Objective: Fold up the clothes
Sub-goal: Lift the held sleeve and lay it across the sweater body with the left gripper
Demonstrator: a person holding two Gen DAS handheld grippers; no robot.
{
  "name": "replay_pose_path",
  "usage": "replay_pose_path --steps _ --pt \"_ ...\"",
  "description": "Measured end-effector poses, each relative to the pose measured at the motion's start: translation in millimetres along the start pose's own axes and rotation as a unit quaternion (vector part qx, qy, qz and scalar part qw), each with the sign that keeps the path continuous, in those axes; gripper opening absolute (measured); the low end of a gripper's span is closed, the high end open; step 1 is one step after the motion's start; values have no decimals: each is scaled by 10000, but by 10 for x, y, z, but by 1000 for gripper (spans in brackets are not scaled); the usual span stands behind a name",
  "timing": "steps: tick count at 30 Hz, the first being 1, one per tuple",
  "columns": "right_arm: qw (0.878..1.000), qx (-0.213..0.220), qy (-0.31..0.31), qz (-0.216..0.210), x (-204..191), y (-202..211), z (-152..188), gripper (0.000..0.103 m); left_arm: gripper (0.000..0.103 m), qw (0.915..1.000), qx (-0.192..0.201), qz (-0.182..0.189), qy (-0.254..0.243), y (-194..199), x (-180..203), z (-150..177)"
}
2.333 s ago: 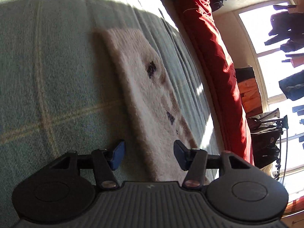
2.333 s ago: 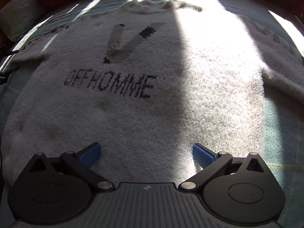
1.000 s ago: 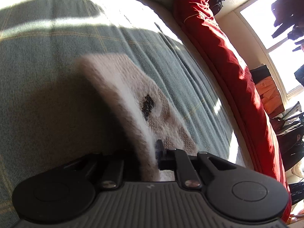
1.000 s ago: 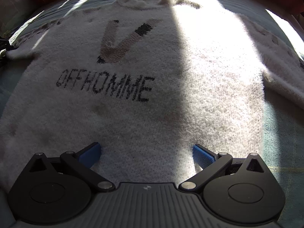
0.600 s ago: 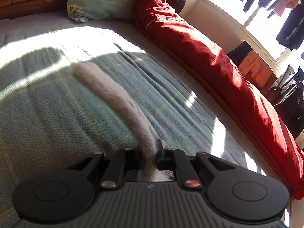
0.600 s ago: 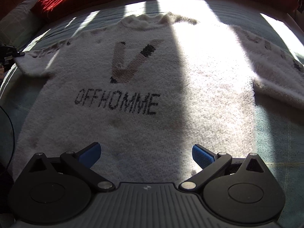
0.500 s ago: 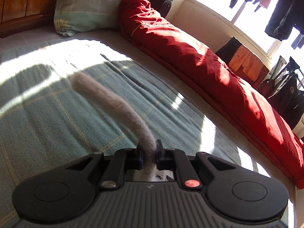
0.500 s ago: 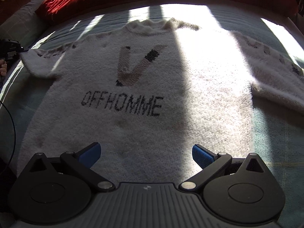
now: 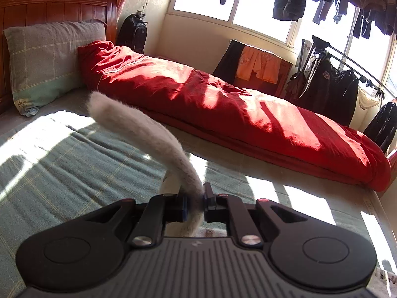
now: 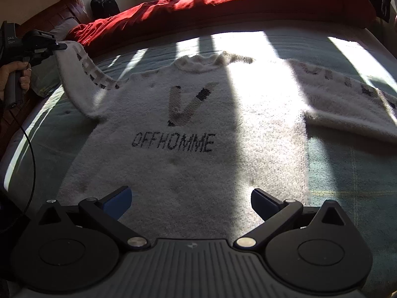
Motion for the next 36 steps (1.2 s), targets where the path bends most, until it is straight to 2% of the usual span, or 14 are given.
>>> replay_pose_path --steps 6,14,19,25,33,36 --pt "9998 119 -159 -101 92 136 22 103 9 9987 -81 282 -416 -29 600 -19" --pt "9992 218 -281 -165 199 256 64 103 9 9950 -112 756 -640 -107 1221 23" --pt "9987 236 -412 -174 311 288 89 103 9 9918 -354 806 -927 -207 1452 155" --pt "9980 200 -576 -193 373 262 89 103 9 9885 -713 712 -1129 -282 1471 390" --pt "9980 98 -543 -304 265 158 102 103 9 9843 -1193 614 -1147 -393 1243 724" --pt "9976 128 -571 -368 228 108 86 103 10 9796 -1474 607 -1223 -461 1144 899"
Point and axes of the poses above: each gripper's, at about its wrist camera, not at the fingertips, and y roughly against the way its jaws point, x to its right, z to its underside, the point moved 10 cm from there along -y, roughly the way its jaws point, and after that the axes turned 15 degrees about z, right-handed, at the moved point
